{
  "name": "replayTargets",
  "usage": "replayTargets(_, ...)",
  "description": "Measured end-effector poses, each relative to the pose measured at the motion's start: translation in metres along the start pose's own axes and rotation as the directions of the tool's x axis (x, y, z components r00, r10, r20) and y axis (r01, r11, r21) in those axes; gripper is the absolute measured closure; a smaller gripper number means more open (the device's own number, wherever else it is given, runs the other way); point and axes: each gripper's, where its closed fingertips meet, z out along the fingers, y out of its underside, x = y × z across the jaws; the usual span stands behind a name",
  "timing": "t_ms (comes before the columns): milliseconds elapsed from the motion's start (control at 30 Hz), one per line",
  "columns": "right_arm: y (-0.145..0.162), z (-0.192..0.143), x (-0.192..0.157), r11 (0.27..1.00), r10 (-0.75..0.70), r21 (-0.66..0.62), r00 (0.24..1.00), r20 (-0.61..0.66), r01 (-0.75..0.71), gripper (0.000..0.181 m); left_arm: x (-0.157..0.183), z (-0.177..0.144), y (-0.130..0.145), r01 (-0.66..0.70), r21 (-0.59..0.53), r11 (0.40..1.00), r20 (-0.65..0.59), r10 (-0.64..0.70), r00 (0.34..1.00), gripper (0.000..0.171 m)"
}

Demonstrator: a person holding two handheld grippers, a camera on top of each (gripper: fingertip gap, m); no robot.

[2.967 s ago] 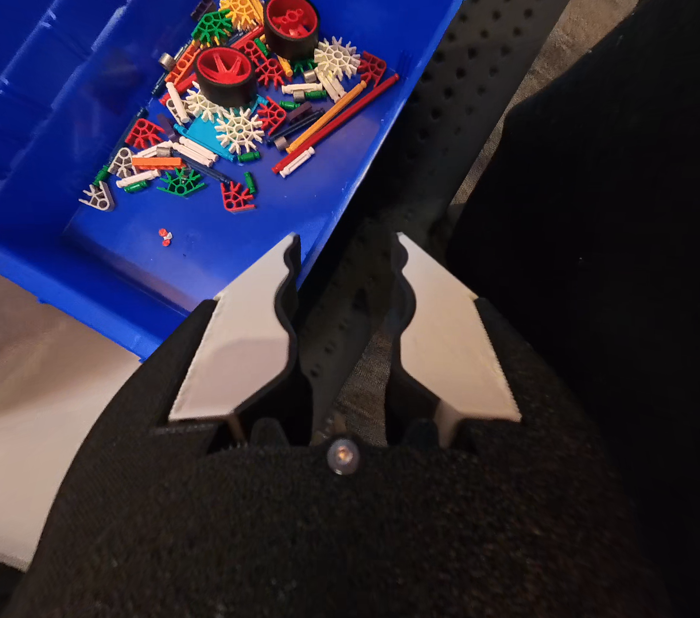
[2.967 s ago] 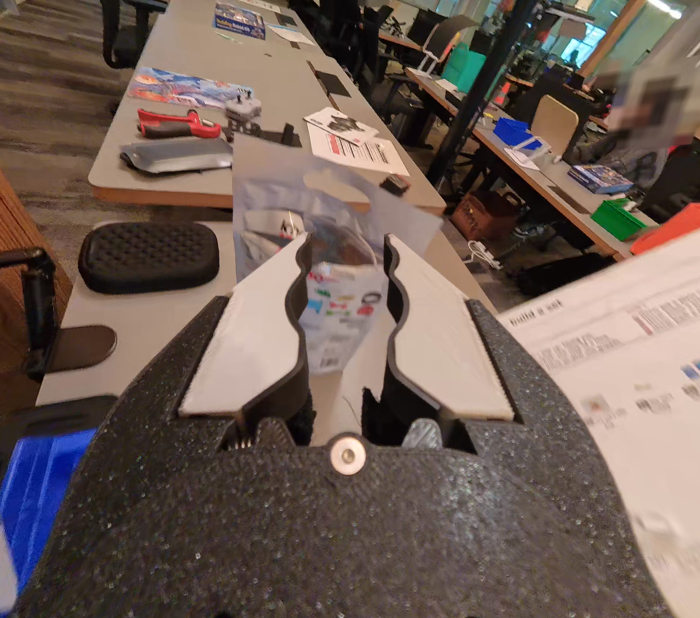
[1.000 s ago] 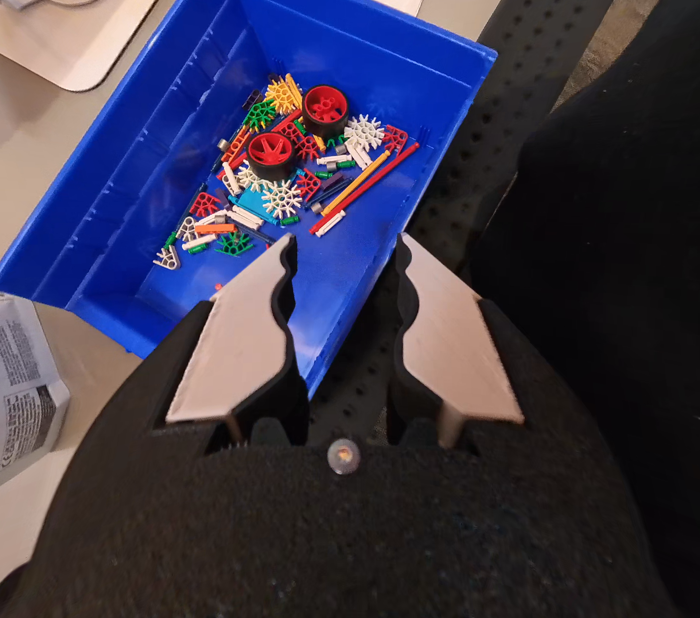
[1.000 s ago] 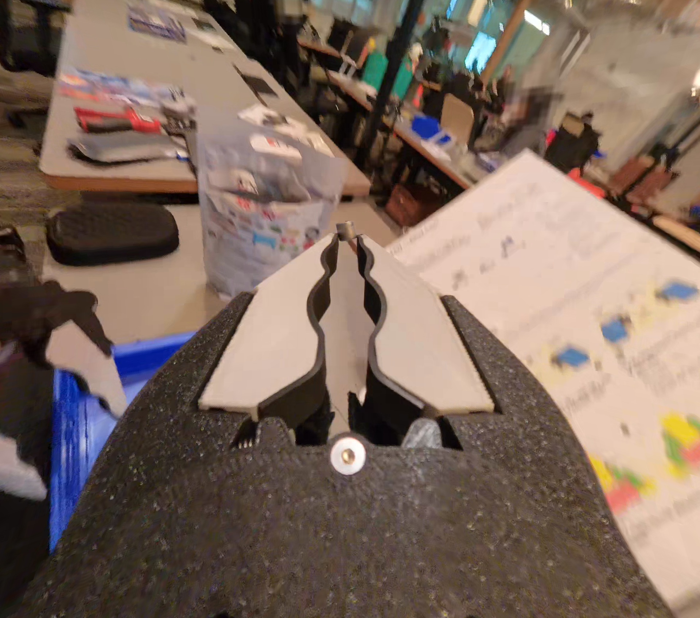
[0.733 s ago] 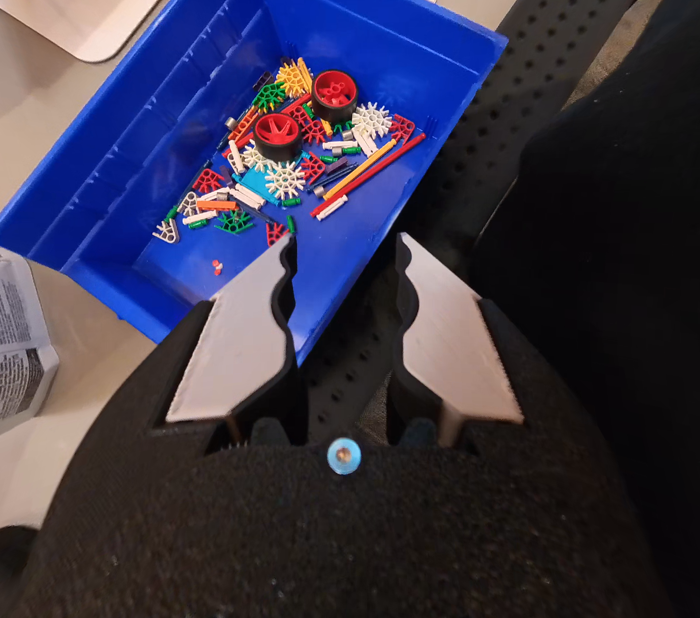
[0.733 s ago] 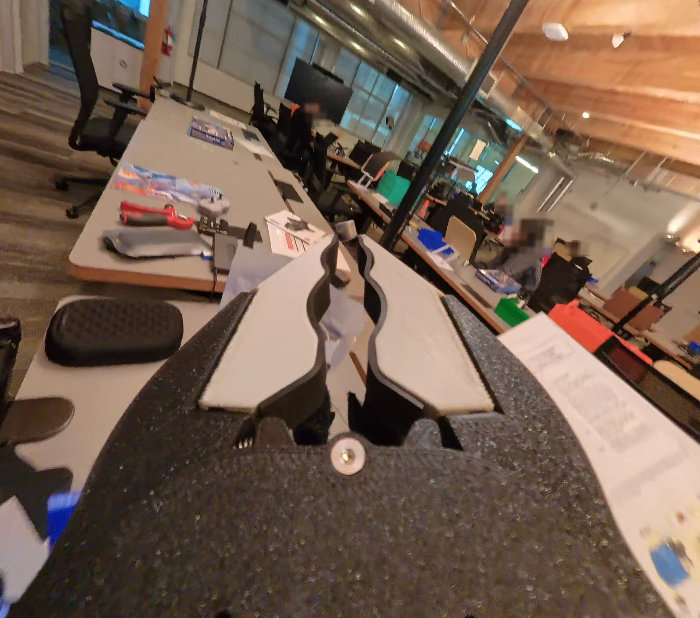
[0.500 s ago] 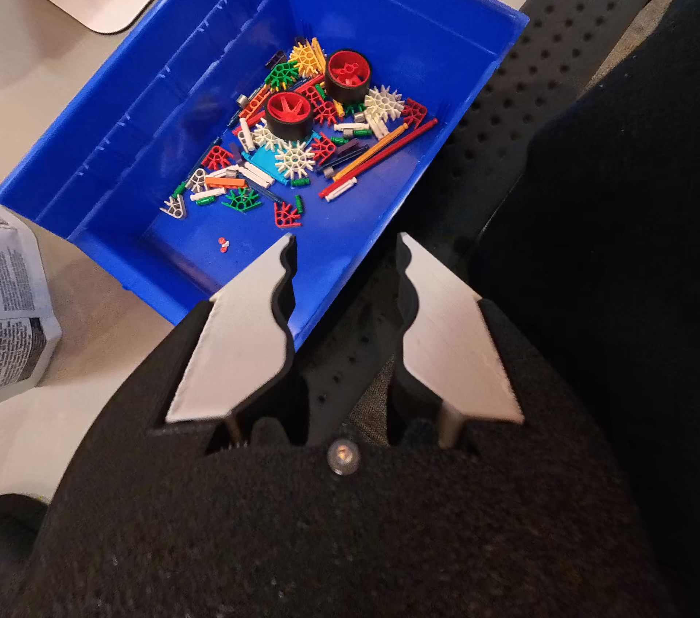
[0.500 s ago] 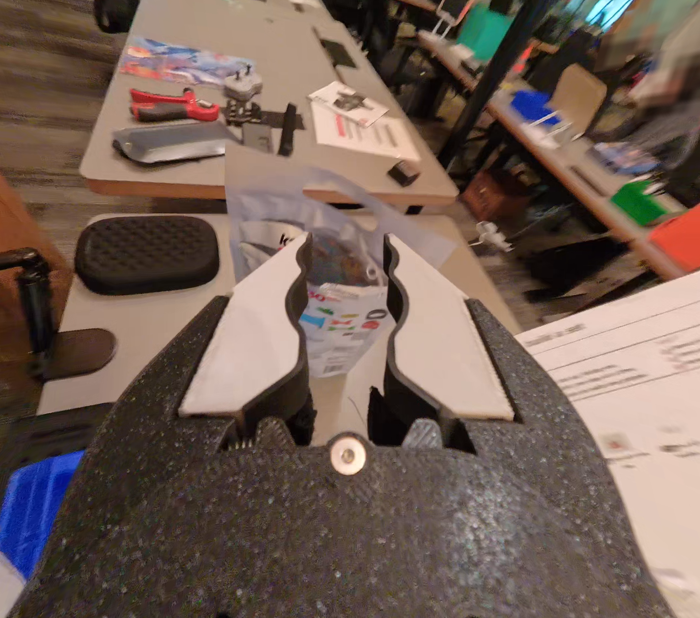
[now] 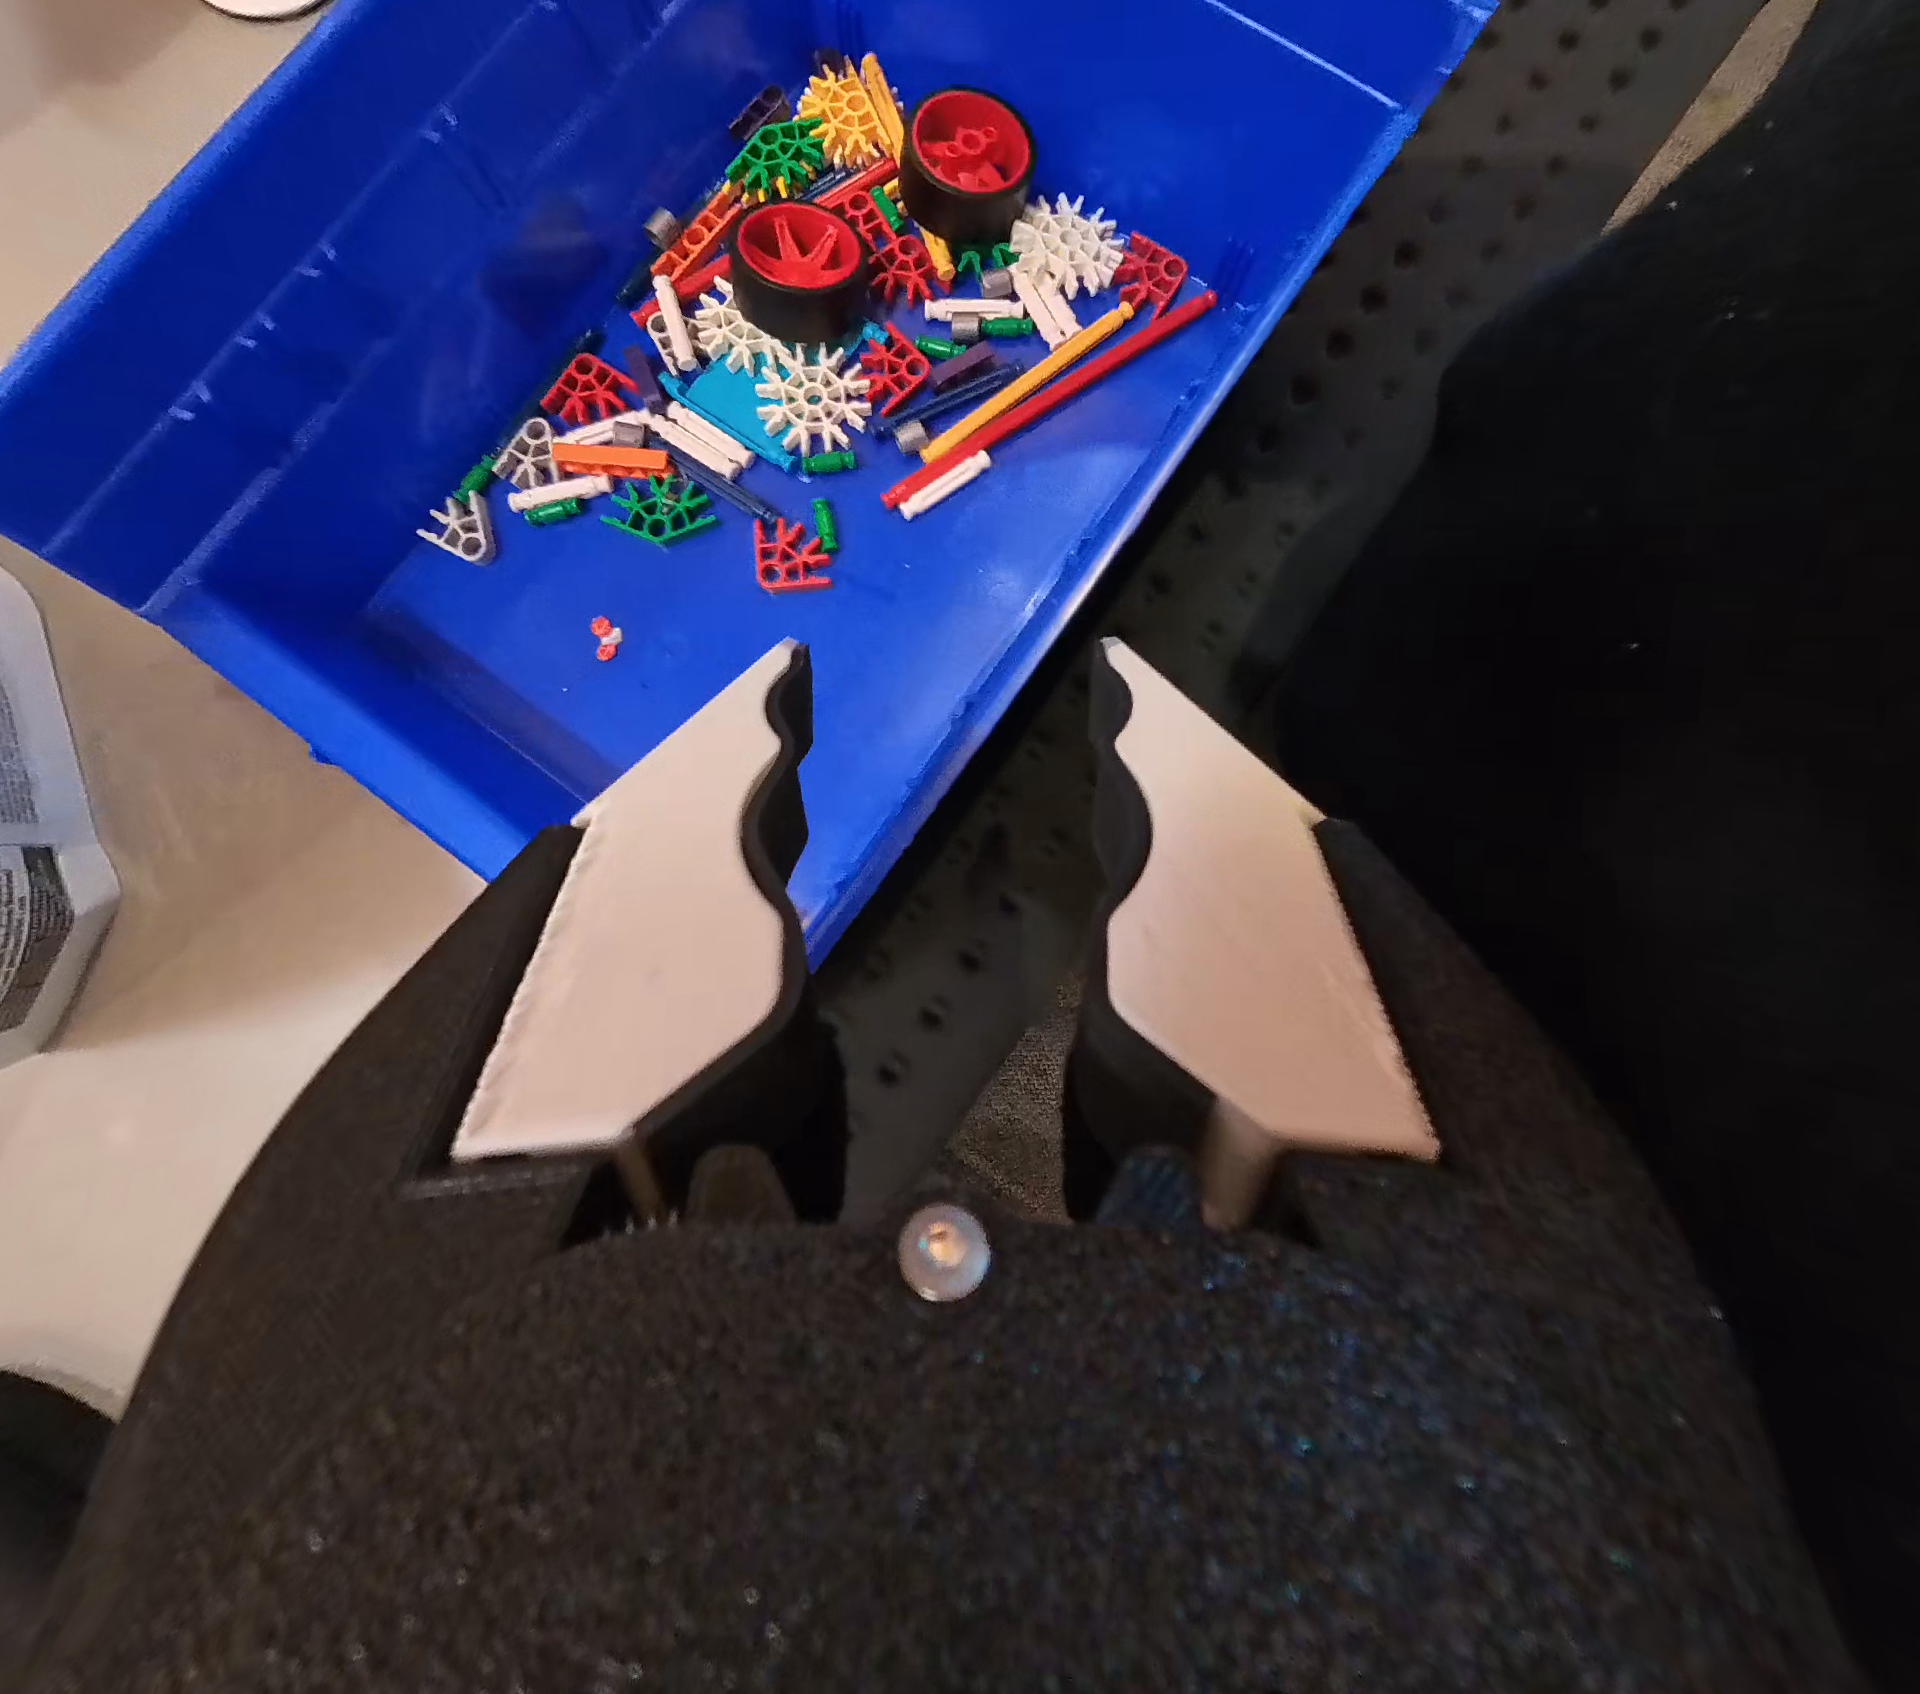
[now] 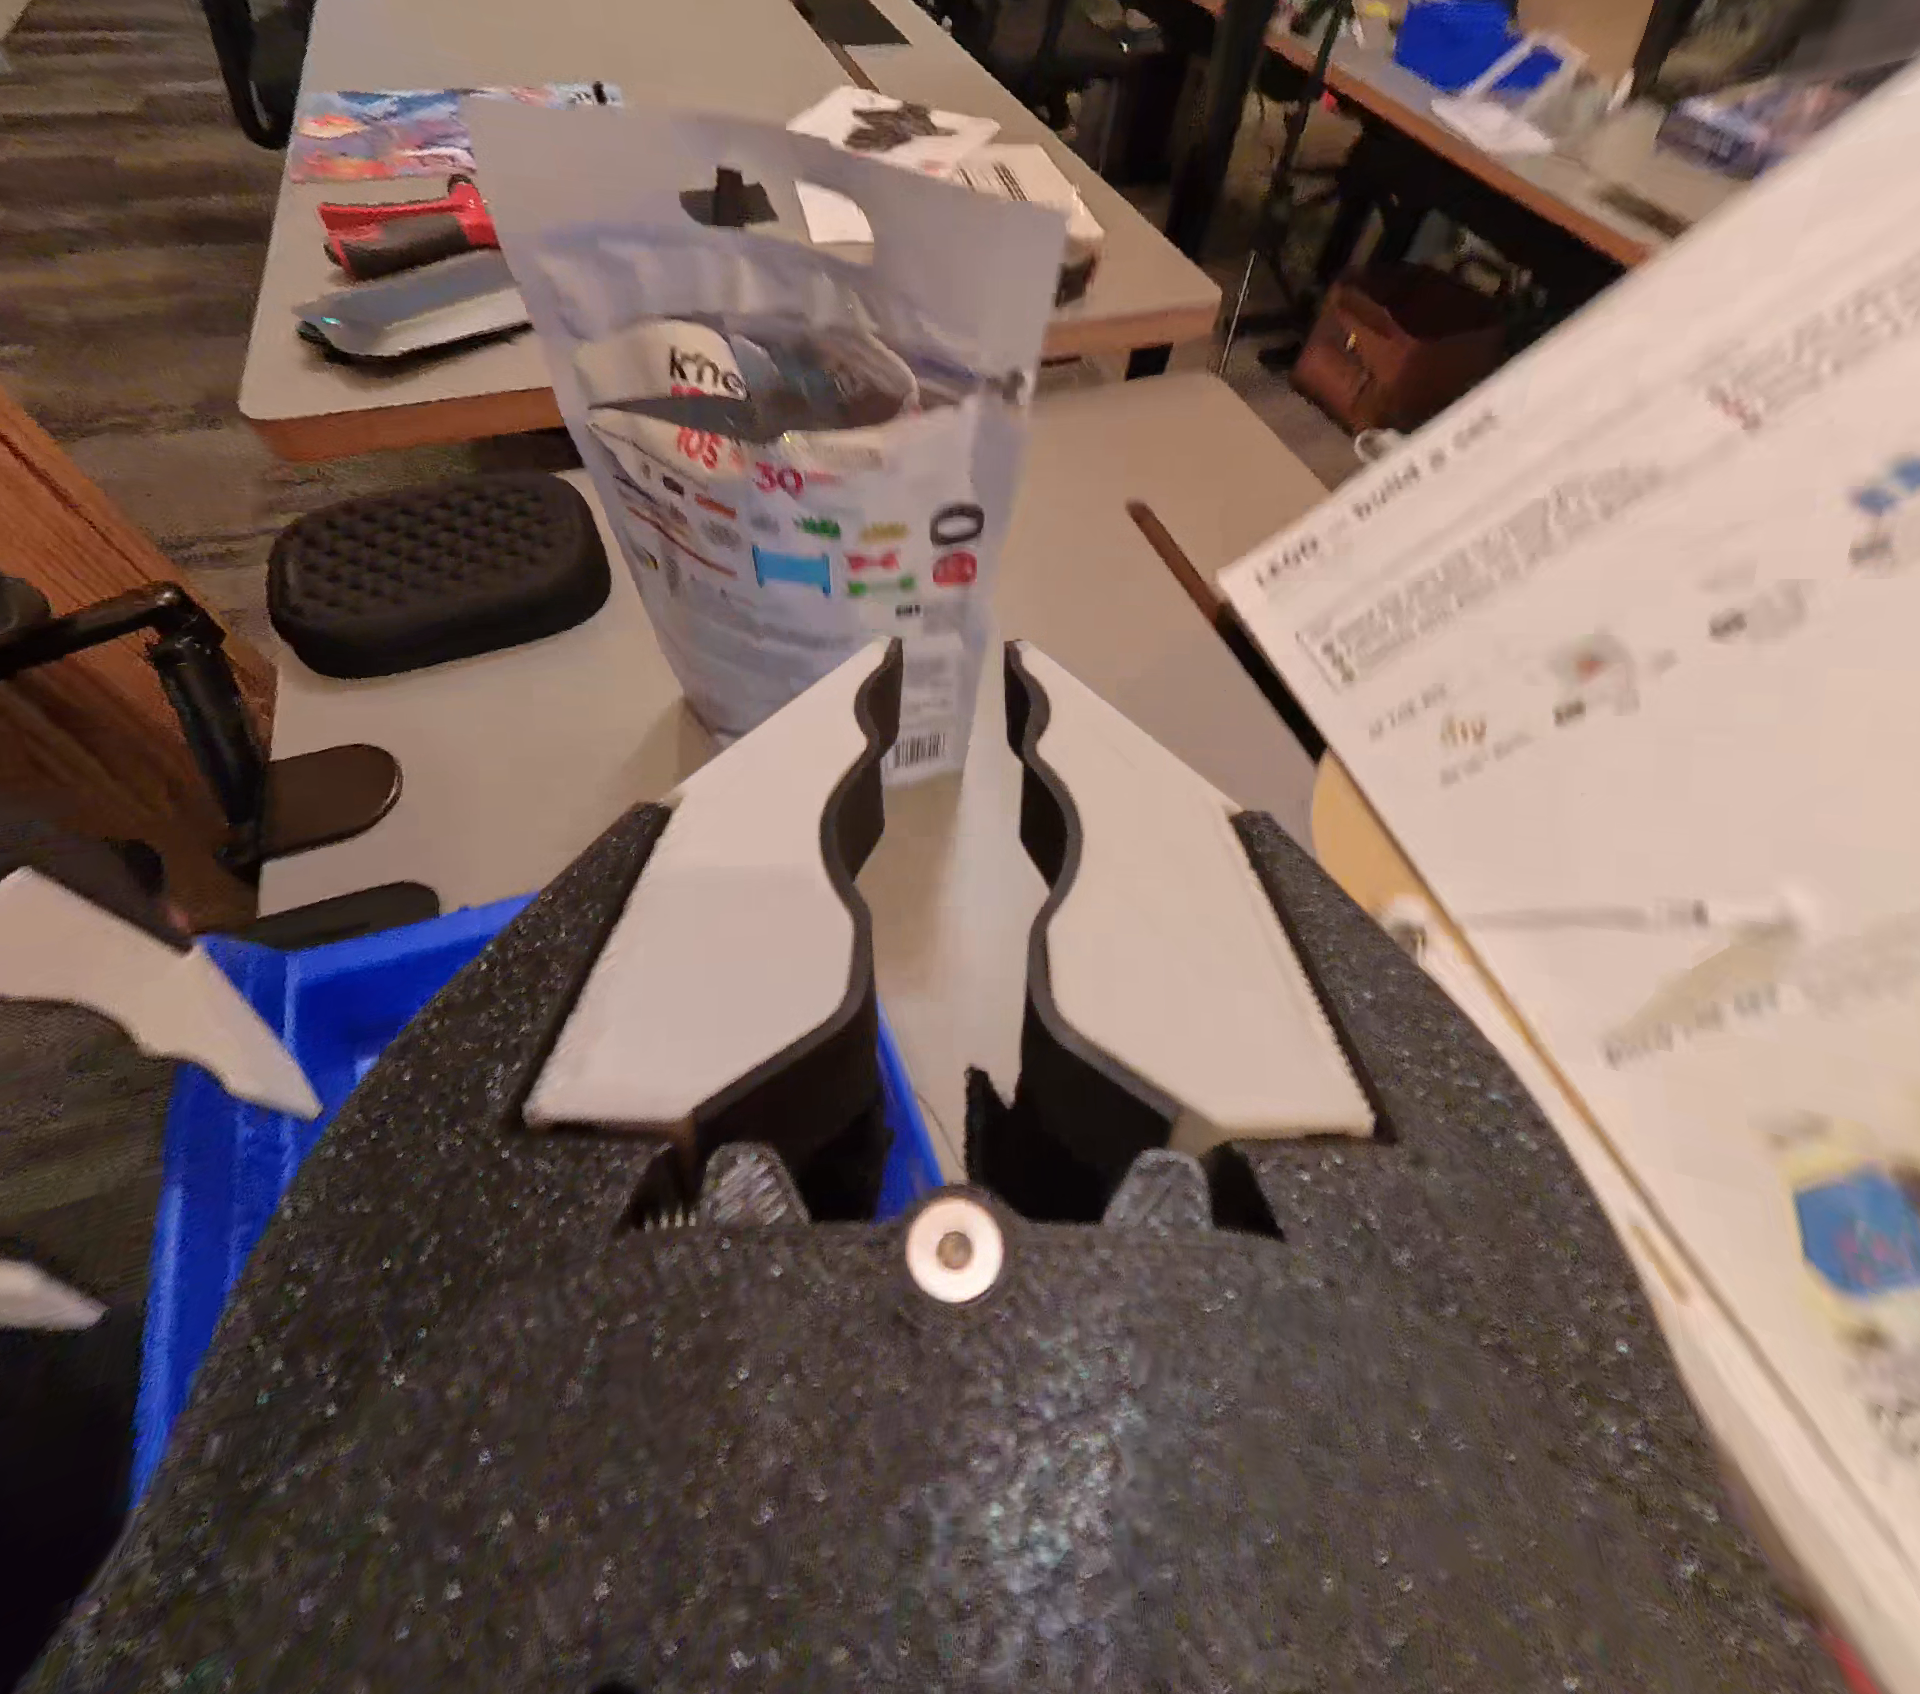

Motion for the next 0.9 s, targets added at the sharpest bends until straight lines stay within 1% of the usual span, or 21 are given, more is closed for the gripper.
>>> replayTargets(100,0.02,-0.033,0.021,0.997,0.077,-0.001,0.996,-0.043,-0.077,0.165,-0.001,0.003,0.003,0.0,-0.01,1.0,-0.005,0.0,1.0,0.12)
replayTargets(167,0.043,-0.057,0.03,0.993,0.114,-0.03,0.991,-0.073,-0.117,0.166,-0.001,0.006,0.003,0.0,-0.012,1.0,-0.014,0.0,1.0,0.12)
replayTargets(233,0.077,-0.079,0.033,0.984,0.151,-0.077,0.983,-0.101,-0.159,0.168,-0.001,0.01,0.003,-0.001,-0.018,1.0,-0.026,0.0,1.0,0.12)
replayTargets(367,0.159,-0.125,0.031,0.945,0.202,-0.213,0.957,-0.209,-0.246,0.169,0.003,0.018,0.007,-0.019,-0.066,0.998,-0.066,0.014,0.998,0.116)
replayTargets(433,0.191,-0.152,0.031,0.917,0.273,-0.215,0.922,-0.276,-0.336,0.169,0.004,0.021,0.008,-0.028,-0.086,0.996,-0.082,0.021,0.996,0.115)
replayTargets(500,0.223,-0.179,0.033,0.873,0.353,-0.207,0.866,-0.353,-0.441,0.168,0.005,0.024,0.008,-0.037,-0.1,0.994,-0.1,0.027,0.995,0.116)
replayTargets(567,0.253,-0.198,0.029,0.84,0.366,-0.249,0.843,-0.395,-0.481,0.168,0.007,0.027,0.008,-0.051,-0.114,0.992,-0.113,0.038,0.993,0.116)
replayTargets(600,0.262,-0.203,0.03,0.837,0.355,-0.259,0.838,-0.414,-0.482,0.168,0.008,0.028,0.007,-0.053,-0.121,0.991,-0.122,0.038,0.992,0.116)
replayTargets(633,0.264,-0.204,0.034,0.843,0.343,-0.254,0.839,-0.423,-0.473,0.168,0.009,0.03,0.007,-0.055,-0.129,0.99,-0.132,0.038,0.991,0.116)
replayTargets(700,0.259,-0.187,0.045,0.869,0.307,-0.259,0.87,-0.387,-0.421,0.167,0.011,0.034,0.007,-0.073,-0.144,0.987,-0.146,0.052,0.988,0.116)
replayTargets(767,0.261,-0.153,0.061,0.883,0.253,-0.302,0.907,-0.336,-0.358,0.161,0.013,0.038,0.007,-0.092,-0.166,0.982,-0.158,0.066,0.985,0.116)
replayTargets(833,0.263,-0.116,0.083,0.903,0.208,-0.304,0.929,-0.307,-0.303,0.161,0.015,0.042,0.007,-0.107,-0.189,0.976,-0.157,0.078,0.985,0.116)
replayTargets(900,0.273,-0.078,0.099,0.896,0.218,-0.327,0.938,-0.269,-0.302,0.161,0.019,0.045,0.009,-0.098,-0.212,0.972,-0.16,0.064,0.985,0.116)
